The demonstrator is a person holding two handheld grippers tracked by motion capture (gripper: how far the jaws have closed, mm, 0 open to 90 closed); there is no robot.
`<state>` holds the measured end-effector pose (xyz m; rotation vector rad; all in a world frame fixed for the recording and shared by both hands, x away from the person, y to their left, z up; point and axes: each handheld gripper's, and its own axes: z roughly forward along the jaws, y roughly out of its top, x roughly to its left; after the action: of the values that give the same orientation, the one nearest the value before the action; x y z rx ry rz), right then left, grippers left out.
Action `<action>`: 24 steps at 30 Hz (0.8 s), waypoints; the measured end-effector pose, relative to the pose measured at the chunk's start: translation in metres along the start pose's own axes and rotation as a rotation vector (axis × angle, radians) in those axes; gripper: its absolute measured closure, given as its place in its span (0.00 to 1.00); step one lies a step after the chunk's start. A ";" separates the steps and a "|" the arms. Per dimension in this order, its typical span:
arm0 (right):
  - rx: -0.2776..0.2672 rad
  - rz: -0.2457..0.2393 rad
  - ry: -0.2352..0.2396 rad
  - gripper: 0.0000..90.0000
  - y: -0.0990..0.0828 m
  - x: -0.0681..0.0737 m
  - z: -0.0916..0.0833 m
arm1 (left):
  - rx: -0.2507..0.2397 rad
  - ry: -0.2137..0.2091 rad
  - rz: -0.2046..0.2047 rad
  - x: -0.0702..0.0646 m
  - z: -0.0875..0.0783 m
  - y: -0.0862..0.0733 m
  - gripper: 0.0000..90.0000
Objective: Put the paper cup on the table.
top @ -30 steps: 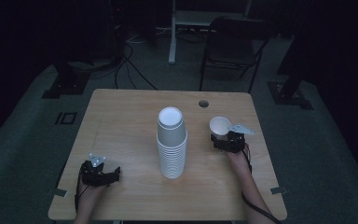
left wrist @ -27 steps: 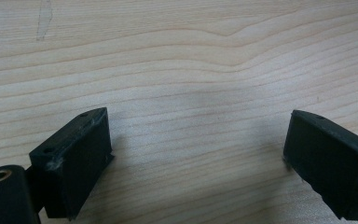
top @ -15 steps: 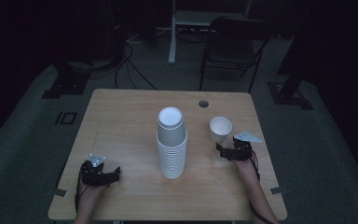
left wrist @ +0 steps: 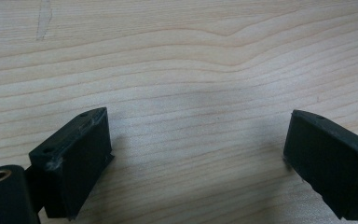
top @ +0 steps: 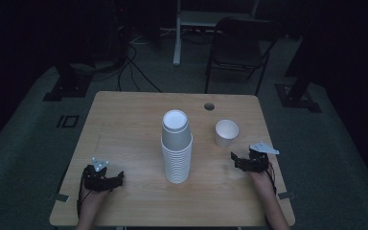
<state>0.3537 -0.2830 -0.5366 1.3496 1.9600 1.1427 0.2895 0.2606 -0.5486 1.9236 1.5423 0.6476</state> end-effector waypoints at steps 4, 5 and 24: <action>0.015 0.005 -0.011 0.11 -0.007 -0.004 -0.008 | 0.001 0.000 0.001 0.000 0.000 0.000 0.09; 0.021 0.005 -0.013 0.11 -0.008 -0.005 -0.010 | 0.002 0.000 0.002 0.000 0.000 0.000 0.09; 0.063 -0.004 -0.022 0.11 -0.034 -0.003 -0.042 | 0.001 0.000 0.002 0.000 0.000 0.000 0.09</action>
<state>0.3052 -0.3058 -0.5440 1.3837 1.9973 1.0678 0.2894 0.2607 -0.5485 1.9257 1.5417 0.6480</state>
